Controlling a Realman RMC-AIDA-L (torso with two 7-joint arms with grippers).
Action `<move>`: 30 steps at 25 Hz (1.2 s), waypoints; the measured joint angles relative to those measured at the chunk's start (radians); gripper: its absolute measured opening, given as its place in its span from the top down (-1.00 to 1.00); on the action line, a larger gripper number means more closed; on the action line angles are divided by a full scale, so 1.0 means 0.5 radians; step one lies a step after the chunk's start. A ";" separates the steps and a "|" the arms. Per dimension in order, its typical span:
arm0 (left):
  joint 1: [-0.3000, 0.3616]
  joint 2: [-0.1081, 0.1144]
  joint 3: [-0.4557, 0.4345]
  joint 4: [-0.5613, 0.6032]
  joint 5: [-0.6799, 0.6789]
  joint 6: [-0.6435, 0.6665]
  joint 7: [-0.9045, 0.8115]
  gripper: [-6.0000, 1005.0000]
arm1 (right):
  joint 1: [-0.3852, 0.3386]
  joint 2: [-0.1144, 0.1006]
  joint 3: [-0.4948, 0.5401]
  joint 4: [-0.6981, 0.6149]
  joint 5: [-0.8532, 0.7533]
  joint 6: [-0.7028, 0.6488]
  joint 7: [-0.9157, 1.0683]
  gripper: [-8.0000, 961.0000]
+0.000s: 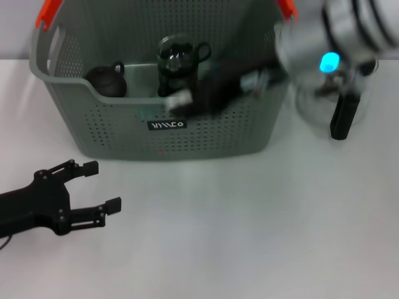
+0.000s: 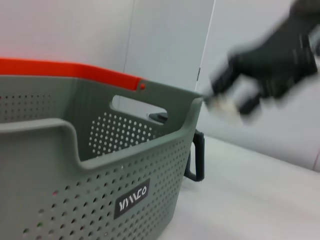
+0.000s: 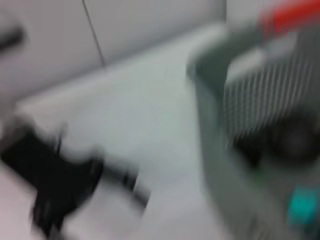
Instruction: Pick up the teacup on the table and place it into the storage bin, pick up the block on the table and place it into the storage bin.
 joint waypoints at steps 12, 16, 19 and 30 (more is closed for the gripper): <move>-0.096 -0.007 -0.004 -0.035 -0.008 0.104 -0.012 -0.89 | 0.356 -0.060 0.713 0.569 -0.197 0.366 -0.342 0.02; -0.128 -0.005 -0.004 -0.060 -0.029 0.113 -0.015 -0.89 | 0.252 -0.045 0.764 0.583 -0.049 0.418 -0.577 -0.31; -0.148 0.003 -0.004 -0.095 -0.101 0.125 -0.018 -0.89 | 0.102 -0.033 0.794 0.529 0.247 0.384 -0.801 -0.56; -0.254 0.009 0.157 -0.238 -0.244 0.152 -0.017 -0.89 | -0.541 -0.032 0.832 1.068 1.154 -0.438 -2.352 -0.97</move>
